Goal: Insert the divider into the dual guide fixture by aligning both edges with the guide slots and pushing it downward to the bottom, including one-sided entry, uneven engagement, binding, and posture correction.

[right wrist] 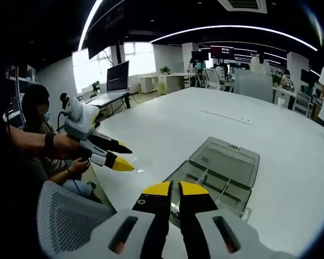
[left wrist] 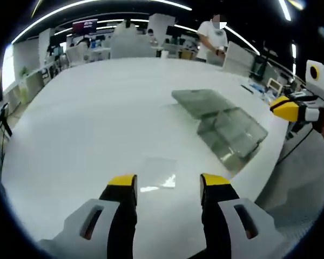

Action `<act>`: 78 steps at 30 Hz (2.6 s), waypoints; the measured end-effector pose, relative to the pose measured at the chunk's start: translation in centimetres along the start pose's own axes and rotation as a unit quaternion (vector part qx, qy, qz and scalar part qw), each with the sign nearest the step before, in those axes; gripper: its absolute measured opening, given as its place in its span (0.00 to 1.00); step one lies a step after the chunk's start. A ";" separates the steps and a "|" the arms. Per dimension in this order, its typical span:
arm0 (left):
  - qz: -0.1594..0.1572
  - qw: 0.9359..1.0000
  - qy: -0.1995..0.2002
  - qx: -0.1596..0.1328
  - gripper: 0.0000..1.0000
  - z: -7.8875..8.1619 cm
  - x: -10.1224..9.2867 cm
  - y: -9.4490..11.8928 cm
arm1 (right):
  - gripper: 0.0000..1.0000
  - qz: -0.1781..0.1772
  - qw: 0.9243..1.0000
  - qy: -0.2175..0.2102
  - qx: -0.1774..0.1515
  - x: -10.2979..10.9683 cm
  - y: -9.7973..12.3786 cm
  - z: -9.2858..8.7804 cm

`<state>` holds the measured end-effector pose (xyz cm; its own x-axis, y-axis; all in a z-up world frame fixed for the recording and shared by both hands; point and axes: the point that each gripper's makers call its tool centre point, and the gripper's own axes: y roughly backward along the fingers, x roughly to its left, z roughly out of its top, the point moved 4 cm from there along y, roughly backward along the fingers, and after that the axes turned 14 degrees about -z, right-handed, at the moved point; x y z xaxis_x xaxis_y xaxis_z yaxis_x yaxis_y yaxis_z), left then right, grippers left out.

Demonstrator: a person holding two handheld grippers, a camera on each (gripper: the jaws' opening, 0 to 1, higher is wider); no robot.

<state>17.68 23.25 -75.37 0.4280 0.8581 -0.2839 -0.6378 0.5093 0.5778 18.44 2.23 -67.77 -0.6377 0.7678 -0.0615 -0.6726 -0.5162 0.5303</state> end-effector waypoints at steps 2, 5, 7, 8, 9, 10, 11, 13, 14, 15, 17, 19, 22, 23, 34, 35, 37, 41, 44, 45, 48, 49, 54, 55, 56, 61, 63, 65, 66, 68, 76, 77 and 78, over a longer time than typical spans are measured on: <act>0.006 1.000 -0.010 0.012 0.45 -0.4 0.3 -0.3 | 0.00 0.000 1.000 0.000 0.003 -0.1 0.1 -0.2; 0.010 0.999 -0.020 0.022 0.45 -0.8 0.4 -0.5 | 0.01 0.001 1.000 0.001 0.005 -0.2 0.3 -0.3; 0.014 0.999 -0.027 0.025 0.44 -0.9 0.5 -0.7 | 0.01 0.000 1.000 0.001 0.007 -0.4 0.5 -0.4; 0.015 0.999 -0.031 0.025 0.44 -0.8 0.6 -0.8 | 0.01 -0.001 1.000 0.000 0.007 -0.5 0.5 -0.5; 0.015 0.999 -0.034 0.025 0.44 -0.8 0.6 -0.9 | 0.01 -0.001 1.000 0.000 0.008 -0.6 0.6 -0.5; 0.014 0.999 -0.037 0.025 0.43 -0.8 0.6 -1.0 | 0.01 -0.002 1.000 -0.001 0.008 -0.6 0.6 -0.5; 0.015 0.999 -0.039 0.027 0.42 -0.7 0.6 -1.2 | 0.01 -0.003 1.000 -0.001 0.009 -0.8 0.6 -0.6; 0.015 0.998 -0.045 0.028 0.41 -0.6 0.5 -1.4 | 0.01 -0.003 1.000 -0.002 0.011 -0.9 0.7 -0.7; 0.016 0.998 -0.048 0.029 0.41 -0.6 0.5 -1.6 | 0.01 -0.004 1.000 -0.002 0.012 -1.0 0.7 -0.7; 0.018 0.998 -0.050 0.032 0.40 -0.6 0.6 -1.7 | 0.01 -0.005 1.000 -0.003 0.011 -1.1 0.7 -0.7; 0.017 0.998 -0.049 0.032 0.40 -0.6 0.7 -1.8 | 0.01 -0.005 1.000 -0.005 0.011 -1.1 0.6 -0.7; 0.019 0.998 -0.047 0.036 0.39 -0.7 0.8 -2.0 | 0.01 -0.006 1.000 -0.004 0.011 -1.2 0.6 -0.6; 0.022 0.998 -0.048 0.042 0.38 -0.9 0.9 -2.2 | 0.01 -0.006 1.000 -0.006 0.012 -1.3 0.5 -0.6; 0.023 0.998 -0.047 0.042 0.38 -1.0 1.0 -2.2 | 0.01 -0.006 1.000 -0.006 0.011 -1.4 0.4 -0.6; 0.019 0.997 -0.050 0.055 0.39 -1.1 1.3 -2.6 | 0.00 -0.008 1.000 -0.013 0.014 -1.5 0.2 -0.7; 0.020 0.997 -0.054 0.054 0.39 -1.0 1.4 -2.6 | 0.00 -0.008 1.000 -0.014 0.013 -1.5 0.2 -0.7; 0.021 0.996 -0.058 0.057 0.38 -1.1 1.4 -2.7 | 0.00 -0.009 1.000 -0.014 0.013 -1.5 0.2 -0.6; 0.025 0.995 -0.068 0.064 0.37 -1.1 1.4 -2.7 | 0.00 -0.010 1.000 -0.015 0.013 -1.6 0.2 -0.6; 0.026 0.995 -0.072 0.065 0.33 -1.1 1.4 -2.6 | 0.00 -0.010 1.000 -0.015 0.012 -1.7 0.2 -0.5; 0.027 0.995 -0.073 0.064 0.33 -1.2 1.4 -2.6 | 0.00 -0.010 1.000 -0.015 0.012 -1.7 0.2 -0.5; 0.028 0.994 -0.081 0.071 0.33 -1.3 1.4 -2.6 | 0.00 -0.010 1.000 -0.014 0.010 -1.7 0.3 -0.4; 0.028 0.994 -0.082 0.073 0.34 -1.3 1.3 -2.6 | 0.00 -0.010 1.000 -0.014 0.010 -1.7 0.3 -0.4; 0.028 0.993 -0.087 0.077 0.39 -1.3 1.2 -2.6 | 0.00 -0.011 1.000 -0.014 0.009 -1.7 0.3 -0.4; 0.028 0.993 -0.086 0.078 0.39 -1.3 1.2 -2.6 | 0.00 -0.011 1.000 -0.014 0.008 -1.7 0.3 -0.4; 0.028 0.993 -0.088 0.078 0.39 -1.3 1.2 -2.6 | 0.00 -0.011 1.000 -0.015 0.008 -1.7 0.4 -0.4; 0.029 0.992 -0.089 0.079 0.40 -1.2 1.4 -2.6 | 0.00 -0.012 1.000 -0.016 0.009 -1.7 0.4 -0.5; 0.028 0.993 -0.084 0.080 0.40 -1.2 1.5 -2.7 | 0.00 -0.012 1.000 -0.018 0.009 -1.8 0.4 -0.5; 0.029 0.993 -0.086 0.080 0.38 -1.2 1.5 -2.7 | 0.00 -0.012 1.000 -0.018 0.009 -1.8 0.4 -0.5; 0.027 0.993 -0.087 0.081 0.37 -1.1 1.5 -2.8 | 0.00 -0.012 1.000 -0.018 0.009 -1.8 0.4 -0.5; 0.028 0.992 -0.089 0.082 0.33 -1.0 1.6 -2.9 | 0.00 -0.012 1.000 -0.019 0.010 -1.8 0.4 -0.5; 0.034 0.992 -0.092 0.083 0.32 -0.8 1.5 -3.0 | 0.00 -0.014 1.000 -0.021 0.008 -2.1 0.4 -0.4; 0.033 0.992 -0.090 0.083 0.32 -0.9 1.4 -3.0 | 0.00 -0.014 1.000 -0.021 0.007 -2.1 0.4 -0.3; 0.032 0.992 -0.086 0.081 0.32 -0.8 1.4 -3.0 | 0.00 -0.014 1.000 -0.020 0.007 -2.1 0.4 -0.3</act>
<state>19.62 22.98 -78.11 0.5013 0.8575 -0.1156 -0.5614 0.4241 0.7106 19.42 0.32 -67.66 -0.6032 0.7965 -0.0419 -0.6843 -0.4899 0.5401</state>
